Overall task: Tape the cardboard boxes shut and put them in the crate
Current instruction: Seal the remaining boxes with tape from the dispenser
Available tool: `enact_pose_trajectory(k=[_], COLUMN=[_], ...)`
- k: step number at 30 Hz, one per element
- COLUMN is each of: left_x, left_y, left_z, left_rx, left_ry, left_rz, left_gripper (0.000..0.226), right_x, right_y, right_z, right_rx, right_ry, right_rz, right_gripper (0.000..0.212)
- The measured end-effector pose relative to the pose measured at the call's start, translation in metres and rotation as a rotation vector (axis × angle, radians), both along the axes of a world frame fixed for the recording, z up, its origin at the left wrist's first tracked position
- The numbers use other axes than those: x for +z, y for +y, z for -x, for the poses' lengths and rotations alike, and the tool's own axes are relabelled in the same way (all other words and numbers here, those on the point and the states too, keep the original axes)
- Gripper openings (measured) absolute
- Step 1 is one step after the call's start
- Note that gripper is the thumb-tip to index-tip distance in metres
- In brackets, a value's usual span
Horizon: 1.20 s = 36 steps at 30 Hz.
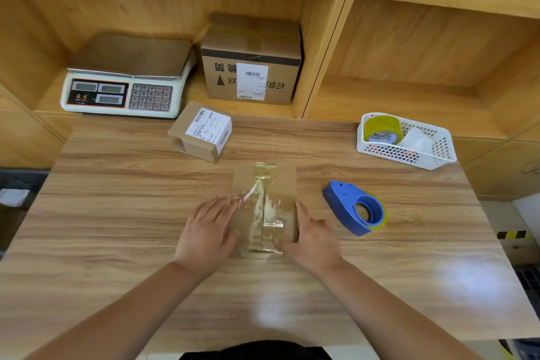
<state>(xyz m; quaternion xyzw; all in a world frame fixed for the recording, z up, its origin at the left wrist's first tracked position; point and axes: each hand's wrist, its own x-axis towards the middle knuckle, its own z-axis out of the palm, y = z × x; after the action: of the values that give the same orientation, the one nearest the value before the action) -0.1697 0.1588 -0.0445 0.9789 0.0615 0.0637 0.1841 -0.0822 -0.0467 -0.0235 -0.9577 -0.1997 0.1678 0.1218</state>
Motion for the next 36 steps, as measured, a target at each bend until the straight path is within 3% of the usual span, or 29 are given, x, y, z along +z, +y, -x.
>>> enact_pose_trajectory(k=[3,5,8,12,22,27,31,36], left_x=[-0.003,-0.006,-0.014,-0.014,-0.030,-0.033,-0.031,-0.026], left_y=[-0.015,-0.022,-0.018,-0.009,-0.007,-0.004,0.003,0.007], left_z=[0.000,-0.007,-0.017,-0.019,-0.020,-0.019,-0.018,-0.019], left_rx=[0.053,0.069,0.059,0.005,-0.055,-0.065,-0.140,-0.221], left_ry=[0.185,0.275,0.209,0.361,0.207,0.120,0.119,0.137], left_rz=[0.054,0.041,-0.009,-0.030,-0.122,-0.207,-0.310,-0.437], left_gripper=[0.110,0.118,0.111,0.095,0.062,0.068,0.093,0.103], right_x=[-0.002,-0.002,0.000,-0.004,-0.011,-0.003,0.002,0.000], right_y=[0.008,0.014,0.025,0.038,0.046,0.051,0.054,0.059], right_z=[0.010,0.004,-0.009,-0.022,-0.055,-0.067,-0.081,-0.083], right_rx=[-0.024,-0.035,-0.003,0.057,0.053,0.072,0.104,0.211], right_ry=[-0.124,-0.134,-0.085,-0.053,-0.008,-0.057,-0.111,-0.066], right_rz=[-0.055,-0.077,-0.023,0.076,0.165,0.219,0.254,0.326], right_gripper=[0.113,0.123,0.132,0.136,0.138,0.127,0.109,0.127])
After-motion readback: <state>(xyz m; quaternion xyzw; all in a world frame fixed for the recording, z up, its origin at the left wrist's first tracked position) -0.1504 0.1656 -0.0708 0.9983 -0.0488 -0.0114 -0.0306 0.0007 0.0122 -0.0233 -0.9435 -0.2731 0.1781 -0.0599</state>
